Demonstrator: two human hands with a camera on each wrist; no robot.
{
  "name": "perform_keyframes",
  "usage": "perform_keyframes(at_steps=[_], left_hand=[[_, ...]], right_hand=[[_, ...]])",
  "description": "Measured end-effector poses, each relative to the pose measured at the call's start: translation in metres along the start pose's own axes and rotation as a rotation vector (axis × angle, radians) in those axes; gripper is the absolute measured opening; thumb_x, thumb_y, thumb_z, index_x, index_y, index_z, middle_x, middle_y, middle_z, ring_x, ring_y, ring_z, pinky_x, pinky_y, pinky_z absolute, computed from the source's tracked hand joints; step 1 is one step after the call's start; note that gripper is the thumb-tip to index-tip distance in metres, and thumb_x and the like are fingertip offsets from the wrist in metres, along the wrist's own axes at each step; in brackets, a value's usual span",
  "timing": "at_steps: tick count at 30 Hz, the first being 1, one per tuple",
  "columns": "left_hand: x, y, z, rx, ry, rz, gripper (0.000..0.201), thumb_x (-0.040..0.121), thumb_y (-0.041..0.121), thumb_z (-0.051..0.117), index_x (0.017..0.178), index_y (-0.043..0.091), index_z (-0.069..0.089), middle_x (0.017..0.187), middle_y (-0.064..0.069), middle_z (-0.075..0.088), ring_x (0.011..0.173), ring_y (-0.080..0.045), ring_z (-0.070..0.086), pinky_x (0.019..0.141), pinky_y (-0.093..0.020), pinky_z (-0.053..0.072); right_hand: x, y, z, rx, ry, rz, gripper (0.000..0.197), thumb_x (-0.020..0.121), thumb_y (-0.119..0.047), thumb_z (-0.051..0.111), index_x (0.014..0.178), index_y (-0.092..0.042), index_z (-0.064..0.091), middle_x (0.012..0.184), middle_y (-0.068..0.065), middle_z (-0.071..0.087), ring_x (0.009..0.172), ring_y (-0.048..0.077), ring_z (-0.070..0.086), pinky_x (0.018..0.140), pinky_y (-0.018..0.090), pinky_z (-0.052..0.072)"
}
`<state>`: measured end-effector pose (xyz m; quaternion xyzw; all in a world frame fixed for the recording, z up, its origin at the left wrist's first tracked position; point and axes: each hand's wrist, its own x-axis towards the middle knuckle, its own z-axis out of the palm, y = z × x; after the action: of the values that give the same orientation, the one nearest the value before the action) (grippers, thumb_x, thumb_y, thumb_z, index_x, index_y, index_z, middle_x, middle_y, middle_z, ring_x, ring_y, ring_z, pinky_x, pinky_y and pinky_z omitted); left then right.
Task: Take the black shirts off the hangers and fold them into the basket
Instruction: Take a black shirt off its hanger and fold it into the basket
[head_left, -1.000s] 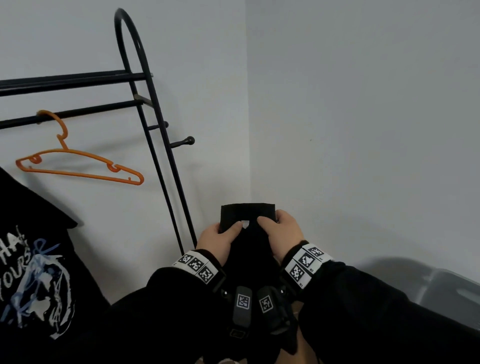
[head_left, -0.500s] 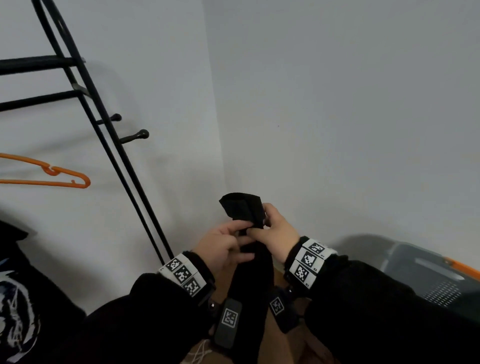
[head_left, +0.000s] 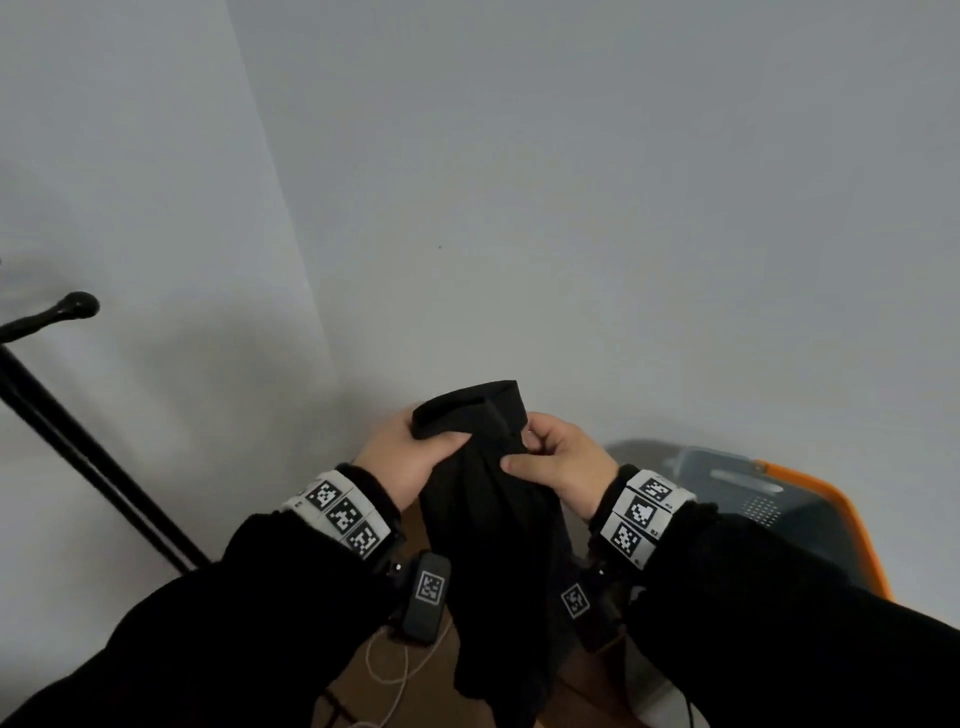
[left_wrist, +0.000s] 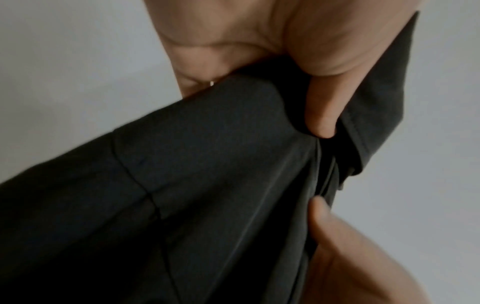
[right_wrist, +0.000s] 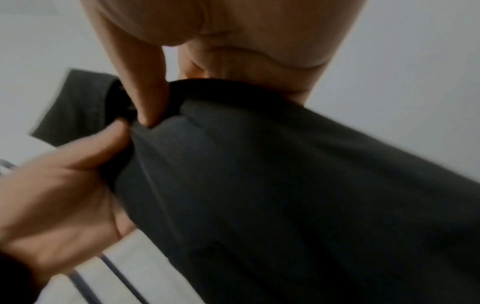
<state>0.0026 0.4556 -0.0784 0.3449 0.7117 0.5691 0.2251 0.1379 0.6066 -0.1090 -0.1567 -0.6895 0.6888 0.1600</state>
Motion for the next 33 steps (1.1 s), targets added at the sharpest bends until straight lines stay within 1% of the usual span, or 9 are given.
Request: perform_keyframes(at_steps=[4, 7, 11, 16, 19, 21, 24, 28, 33], left_hand=[[0.029, 0.025, -0.001, -0.04, 0.002, 0.112, 0.012, 0.083, 0.02, 0.075, 0.087, 0.031, 0.074, 0.083, 0.015, 0.076, 0.083, 0.003, 0.07, 0.074, -0.013, 0.05], [0.047, 0.046, -0.009, -0.137, 0.013, 0.146, 0.011, 0.081, 0.02, 0.076, 0.085, 0.031, 0.076, 0.088, 0.01, 0.078, 0.088, -0.009, 0.073, 0.081, -0.026, 0.055], [0.07, 0.067, -0.023, -0.191, 0.0, 0.216, 0.014, 0.085, 0.016, 0.073, 0.089, 0.029, 0.074, 0.086, 0.014, 0.077, 0.085, -0.004, 0.072, 0.073, -0.016, 0.055], [0.103, 0.072, -0.039, -0.157, 0.089, 0.215, 0.006, 0.084, 0.028, 0.074, 0.086, 0.033, 0.071, 0.082, 0.02, 0.075, 0.083, 0.003, 0.07, 0.076, -0.019, 0.053], [0.117, 0.075, -0.046, -0.183, 0.139, 0.196, 0.009, 0.081, 0.037, 0.075, 0.089, 0.034, 0.072, 0.091, 0.012, 0.076, 0.092, -0.009, 0.071, 0.086, -0.032, 0.055], [0.125, 0.078, -0.048, -0.195, 0.161, 0.203, 0.009, 0.081, 0.038, 0.074, 0.089, 0.034, 0.072, 0.089, 0.013, 0.075, 0.088, -0.005, 0.071, 0.084, -0.03, 0.054], [0.133, 0.084, -0.052, -0.186, 0.18, 0.237, 0.005, 0.085, 0.033, 0.072, 0.088, 0.033, 0.069, 0.084, 0.018, 0.071, 0.075, 0.01, 0.066, 0.073, -0.019, 0.051], [0.145, 0.087, -0.051, -0.134, 0.19, 0.251, 0.006, 0.084, 0.036, 0.073, 0.086, 0.034, 0.068, 0.088, 0.015, 0.072, 0.086, -0.004, 0.068, 0.082, -0.028, 0.055], [0.152, 0.094, -0.034, -0.087, 0.179, 0.251, 0.007, 0.083, 0.038, 0.072, 0.086, 0.035, 0.067, 0.091, 0.014, 0.071, 0.093, -0.011, 0.069, 0.09, -0.035, 0.055]], right_hand=[[-0.003, 0.012, -0.027, -0.286, -0.006, 0.152, 0.023, 0.069, -0.011, 0.078, 0.091, -0.007, 0.072, 0.084, 0.005, 0.071, 0.079, 0.017, 0.066, 0.082, 0.036, 0.055], [-0.006, 0.022, -0.043, -0.633, -0.022, 0.298, 0.009, 0.069, -0.029, 0.079, 0.072, -0.033, 0.072, 0.069, -0.015, 0.069, 0.074, 0.003, 0.066, 0.081, 0.027, 0.055], [-0.002, 0.043, -0.065, -0.884, 0.062, 0.46, 0.02, 0.055, -0.055, 0.064, 0.074, -0.051, 0.068, 0.074, -0.013, 0.074, 0.084, 0.006, 0.072, 0.081, 0.029, 0.057], [0.005, 0.037, -0.069, -0.627, 0.419, 0.356, 0.016, 0.088, -0.026, 0.059, 0.101, -0.029, 0.067, 0.096, -0.003, 0.075, 0.094, 0.017, 0.07, 0.09, 0.033, 0.055], [0.006, 0.024, -0.075, -0.563, 0.671, 0.218, 0.009, 0.097, -0.022, 0.053, 0.093, -0.019, 0.06, 0.086, 0.005, 0.069, 0.088, 0.025, 0.064, 0.082, 0.037, 0.051], [0.003, 0.016, -0.081, -0.645, 0.726, 0.133, 0.017, 0.099, -0.026, 0.053, 0.082, -0.023, 0.052, 0.076, 0.0, 0.062, 0.081, 0.025, 0.06, 0.074, 0.034, 0.045], [-0.01, -0.003, -0.085, -0.854, 0.668, 0.126, 0.02, 0.09, -0.038, 0.068, 0.091, -0.026, 0.051, 0.078, 0.0, 0.065, 0.077, 0.022, 0.06, 0.071, 0.03, 0.043], [-0.024, -0.015, -0.097, -1.089, 0.462, 0.301, 0.06, 0.067, -0.053, 0.083, 0.114, -0.026, 0.056, 0.094, -0.001, 0.071, 0.084, 0.017, 0.062, 0.077, 0.028, 0.047], [-0.038, -0.018, -0.122, -1.3, 0.35, 0.611, 0.024, 0.087, -0.032, 0.054, 0.107, -0.028, 0.066, 0.107, 0.001, 0.073, 0.104, 0.024, 0.066, 0.087, 0.029, 0.049]])
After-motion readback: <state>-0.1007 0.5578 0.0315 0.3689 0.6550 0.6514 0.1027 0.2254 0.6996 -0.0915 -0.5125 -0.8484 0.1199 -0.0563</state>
